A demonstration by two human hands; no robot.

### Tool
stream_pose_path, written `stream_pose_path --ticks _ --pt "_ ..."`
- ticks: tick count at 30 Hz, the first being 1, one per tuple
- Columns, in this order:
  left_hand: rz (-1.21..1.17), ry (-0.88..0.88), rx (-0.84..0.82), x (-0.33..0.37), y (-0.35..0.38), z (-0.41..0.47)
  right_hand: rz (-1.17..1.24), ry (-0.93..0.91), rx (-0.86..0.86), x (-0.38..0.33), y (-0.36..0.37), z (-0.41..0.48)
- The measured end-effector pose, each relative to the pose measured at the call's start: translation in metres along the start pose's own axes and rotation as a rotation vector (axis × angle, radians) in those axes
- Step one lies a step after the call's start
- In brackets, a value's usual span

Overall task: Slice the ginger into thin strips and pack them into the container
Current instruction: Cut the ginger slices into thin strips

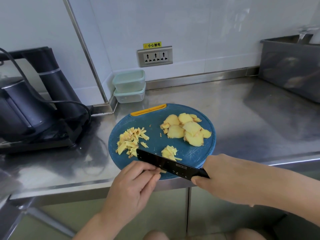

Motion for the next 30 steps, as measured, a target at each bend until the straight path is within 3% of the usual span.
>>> stream_pose_path --ticks 7,15,22,30 --pt "0.074 -0.07 0.032 0.008 -0.002 0.005 -0.047 -0.004 0.007 -0.008 -0.003 -0.007" --pt "0.135 -0.105 0.036 0.012 0.0 0.004 0.03 0.116 -0.067 0.013 -0.008 -0.035" --pt "0.15 -0.073 0.037 0.017 -0.002 0.002 -0.054 -0.011 0.0 -0.009 -0.006 -0.014" --pt "0.211 -0.135 -0.036 0.015 0.001 -0.006 0.113 0.092 -0.125 0.0 -0.003 -0.002"
Point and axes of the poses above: each hand's wrist, its own z-axis towards the middle knuckle, its own y-axis out of the palm, x = y × z, the point moved 5 cm from there along z, towards the middle knuckle, and after that the axes turned 10 degrees about -y, right-handed, at the moved point
